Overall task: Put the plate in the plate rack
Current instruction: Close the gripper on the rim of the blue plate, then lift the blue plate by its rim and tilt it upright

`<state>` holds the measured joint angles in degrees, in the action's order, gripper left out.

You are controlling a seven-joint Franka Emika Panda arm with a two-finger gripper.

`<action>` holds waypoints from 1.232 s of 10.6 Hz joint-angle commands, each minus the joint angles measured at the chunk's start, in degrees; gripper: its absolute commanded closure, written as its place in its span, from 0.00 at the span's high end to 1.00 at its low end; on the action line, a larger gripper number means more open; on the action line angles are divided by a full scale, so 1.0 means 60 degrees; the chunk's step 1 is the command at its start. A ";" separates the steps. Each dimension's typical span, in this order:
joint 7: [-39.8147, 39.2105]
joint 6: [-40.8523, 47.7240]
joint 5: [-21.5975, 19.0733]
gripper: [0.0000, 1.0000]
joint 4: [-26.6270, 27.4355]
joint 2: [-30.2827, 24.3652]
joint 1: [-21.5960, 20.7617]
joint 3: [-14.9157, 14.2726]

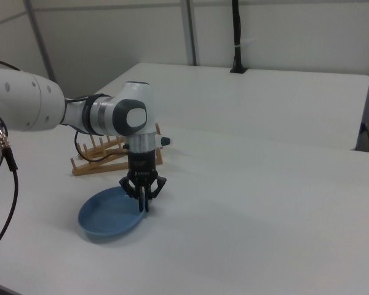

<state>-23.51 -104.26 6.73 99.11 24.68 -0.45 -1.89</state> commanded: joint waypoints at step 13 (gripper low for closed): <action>0.4125 -0.1632 0.0991 0.00 -0.2602 -0.2355 -0.0509 0.0623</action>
<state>-11.52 -108.54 4.42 83.87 10.91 -0.92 1.67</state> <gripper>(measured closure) 0.947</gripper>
